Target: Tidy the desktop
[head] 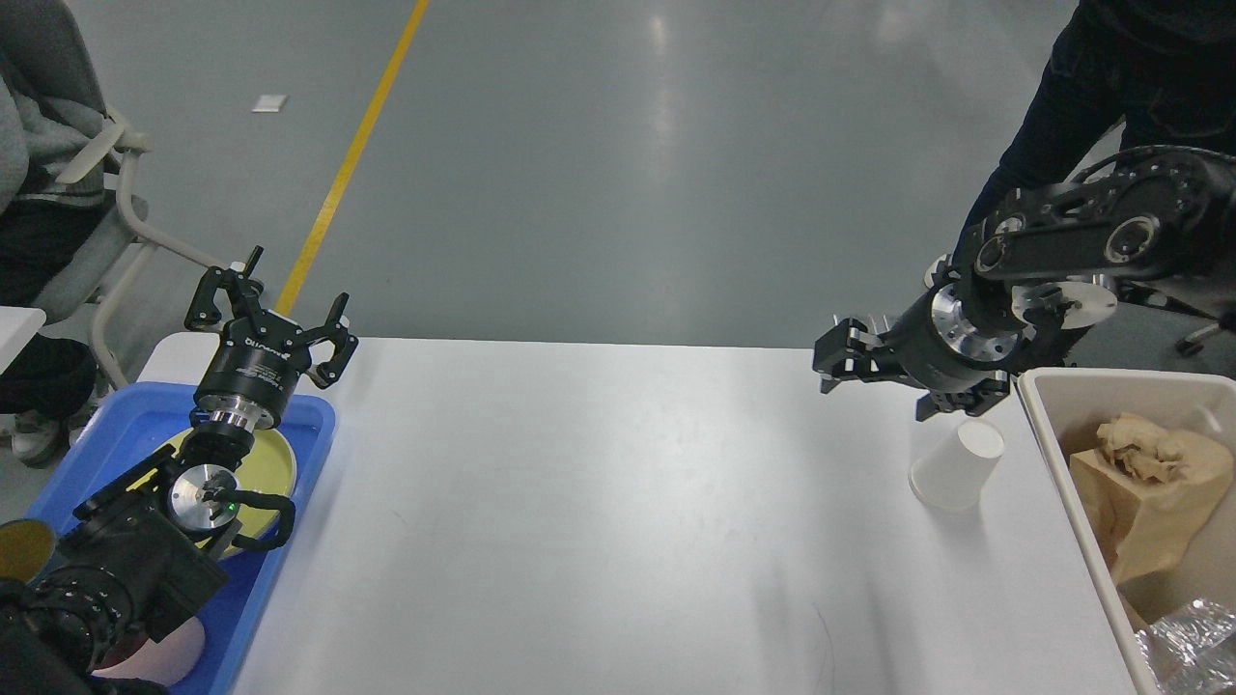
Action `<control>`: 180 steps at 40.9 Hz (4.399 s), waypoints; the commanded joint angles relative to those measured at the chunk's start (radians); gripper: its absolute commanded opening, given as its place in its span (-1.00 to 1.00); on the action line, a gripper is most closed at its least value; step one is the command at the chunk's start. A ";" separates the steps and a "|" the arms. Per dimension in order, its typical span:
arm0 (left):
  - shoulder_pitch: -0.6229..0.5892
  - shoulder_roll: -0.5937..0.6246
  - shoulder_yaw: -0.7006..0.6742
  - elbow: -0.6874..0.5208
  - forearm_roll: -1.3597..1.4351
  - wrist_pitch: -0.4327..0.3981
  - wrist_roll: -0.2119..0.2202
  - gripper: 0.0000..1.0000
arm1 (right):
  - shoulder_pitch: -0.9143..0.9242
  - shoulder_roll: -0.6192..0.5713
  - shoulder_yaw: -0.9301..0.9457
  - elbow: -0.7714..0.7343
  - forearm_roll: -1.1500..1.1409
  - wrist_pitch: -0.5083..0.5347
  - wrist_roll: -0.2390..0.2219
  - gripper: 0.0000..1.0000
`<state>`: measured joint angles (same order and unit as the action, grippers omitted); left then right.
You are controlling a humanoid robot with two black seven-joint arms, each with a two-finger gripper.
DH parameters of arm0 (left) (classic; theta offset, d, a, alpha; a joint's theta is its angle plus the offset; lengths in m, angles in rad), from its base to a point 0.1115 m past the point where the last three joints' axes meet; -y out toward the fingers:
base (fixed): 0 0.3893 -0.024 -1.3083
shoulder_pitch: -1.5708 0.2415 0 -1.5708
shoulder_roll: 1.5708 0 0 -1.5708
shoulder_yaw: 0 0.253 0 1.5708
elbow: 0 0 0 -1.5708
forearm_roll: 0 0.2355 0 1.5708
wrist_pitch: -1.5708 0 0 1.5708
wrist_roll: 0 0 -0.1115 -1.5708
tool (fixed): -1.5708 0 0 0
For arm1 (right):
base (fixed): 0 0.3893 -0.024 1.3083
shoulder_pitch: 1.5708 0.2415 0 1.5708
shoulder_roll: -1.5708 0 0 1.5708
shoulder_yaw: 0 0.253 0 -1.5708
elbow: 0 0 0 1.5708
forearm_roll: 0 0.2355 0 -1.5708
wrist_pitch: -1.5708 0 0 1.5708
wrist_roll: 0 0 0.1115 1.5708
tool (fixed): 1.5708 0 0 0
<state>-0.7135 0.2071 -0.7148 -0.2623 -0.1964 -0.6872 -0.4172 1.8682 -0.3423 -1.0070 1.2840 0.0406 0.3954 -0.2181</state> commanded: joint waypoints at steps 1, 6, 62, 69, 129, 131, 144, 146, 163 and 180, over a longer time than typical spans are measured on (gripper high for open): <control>0.000 0.000 0.000 0.000 0.000 0.000 0.000 1.00 | -0.205 -0.046 -0.033 -0.195 -0.070 -0.041 0.000 1.00; 0.000 0.000 0.000 0.000 0.000 0.000 0.000 1.00 | -0.394 -0.066 -0.027 -0.383 -0.087 -0.108 0.000 1.00; 0.000 0.000 0.000 0.000 0.000 0.000 0.000 1.00 | -0.633 -0.044 0.142 -0.512 0.010 -0.322 -0.007 0.84; 0.000 0.000 0.000 0.000 0.000 0.000 0.000 1.00 | -0.659 -0.034 0.143 -0.525 0.010 -0.372 -0.003 -0.01; 0.000 0.000 0.000 0.000 0.000 -0.003 0.000 1.00 | -0.510 -0.192 0.015 -0.532 -0.136 -0.184 -0.003 -1.00; 0.000 0.000 0.000 0.000 0.000 -0.003 0.000 1.00 | -0.626 -0.190 0.013 -0.651 -0.136 -0.219 -0.007 -1.00; 0.000 0.000 0.000 0.000 0.000 -0.003 0.000 1.00 | -0.911 -0.116 0.025 -0.882 -0.082 -0.435 -0.014 1.00; 0.000 0.000 0.000 0.000 0.000 -0.003 0.000 1.00 | -0.914 -0.116 0.025 -0.885 -0.071 -0.437 -0.014 1.00; 0.000 0.000 0.000 0.000 0.000 -0.003 0.000 1.00 | -0.859 -0.122 0.204 -0.934 0.033 -0.443 0.002 1.00; 0.000 0.000 0.000 0.000 0.000 -0.003 0.000 1.00 | -0.885 -0.135 1.484 -0.724 0.183 -0.276 0.083 1.00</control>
<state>-0.7133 0.2072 -0.7148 -0.2623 -0.1963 -0.6902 -0.4172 1.0129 -0.4700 0.2788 0.4596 0.2230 0.0131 -0.2024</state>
